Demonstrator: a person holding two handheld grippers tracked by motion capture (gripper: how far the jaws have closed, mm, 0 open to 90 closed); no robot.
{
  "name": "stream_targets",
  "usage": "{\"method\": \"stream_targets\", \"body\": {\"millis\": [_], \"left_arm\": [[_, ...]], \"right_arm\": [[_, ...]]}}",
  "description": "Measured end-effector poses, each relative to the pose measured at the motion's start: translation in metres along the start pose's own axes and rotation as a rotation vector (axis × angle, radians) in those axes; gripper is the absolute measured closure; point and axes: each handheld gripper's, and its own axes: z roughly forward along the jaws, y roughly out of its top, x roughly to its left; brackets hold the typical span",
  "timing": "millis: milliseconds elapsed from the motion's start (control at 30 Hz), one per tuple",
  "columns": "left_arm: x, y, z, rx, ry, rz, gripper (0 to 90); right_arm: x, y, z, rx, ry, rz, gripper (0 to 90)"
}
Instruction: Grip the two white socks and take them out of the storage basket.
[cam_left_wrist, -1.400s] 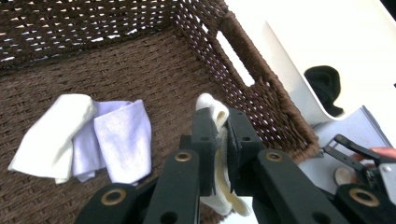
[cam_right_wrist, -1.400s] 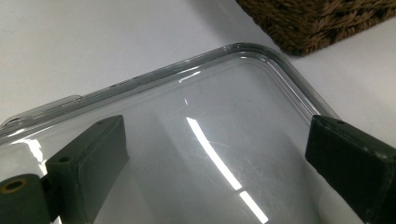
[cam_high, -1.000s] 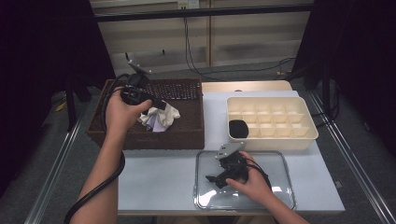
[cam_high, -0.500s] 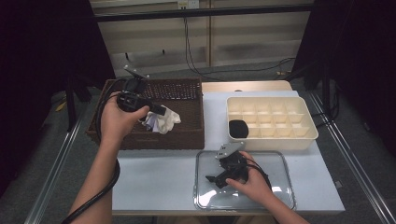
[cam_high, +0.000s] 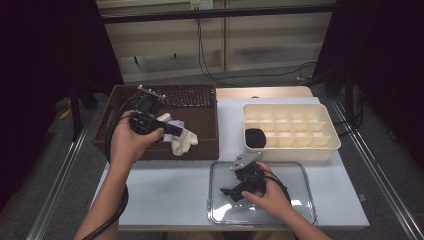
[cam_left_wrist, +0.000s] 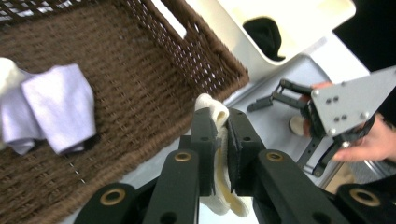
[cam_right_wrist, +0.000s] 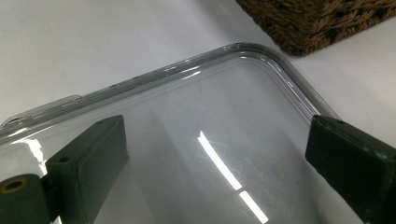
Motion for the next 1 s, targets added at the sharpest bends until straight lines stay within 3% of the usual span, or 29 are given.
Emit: {"method": "stream_targets", "body": {"millis": [333, 400, 433, 467, 533, 633, 767, 900, 1000], "left_arm": [[-0.006, -0.025, 0.02, 0.011, -0.03, 0.02, 82.5], [-0.009, -0.027, 0.021, -0.011, -0.036, 0.011, 82.5], [-0.009, -0.027, 0.02, 0.003, -0.031, 0.036, 82.2], [-0.012, -0.028, 0.02, -0.016, -0.025, 0.012, 81.0], [-0.012, -0.027, 0.02, -0.027, -0.029, 0.026, 73.3], [-0.014, -0.025, 0.018, -0.062, -0.012, 0.037, 53.1], [-0.014, -0.02, 0.015, -0.087, 0.063, 0.084, 33.4], [-0.007, -0.014, 0.015, -0.092, 0.117, 0.101, 25.0], [-0.001, -0.011, 0.017, -0.102, 0.148, 0.081, 21.8]], "right_arm": [[0.0, 0.0, 0.0, 0.003, 0.001, -0.003, 5.1], [0.0, 0.0, 0.0, 0.004, 0.0, -0.001, 5.1], [0.0, 0.0, 0.0, 0.004, 0.001, -0.002, 5.1], [0.0, 0.0, 0.0, 0.004, 0.0, -0.002, 5.1], [0.0, 0.0, 0.0, 0.002, 0.0, -0.005, 5.1], [0.0, 0.0, 0.0, 0.0, -0.003, 0.0, 5.1], [0.0, 0.0, 0.0, 0.0, -0.001, 0.0, 5.1], [0.0, 0.0, 0.0, 0.0, -0.001, -0.001, 5.1], [0.0, 0.0, 0.0, 0.0, -0.001, -0.001, 5.1]]}}
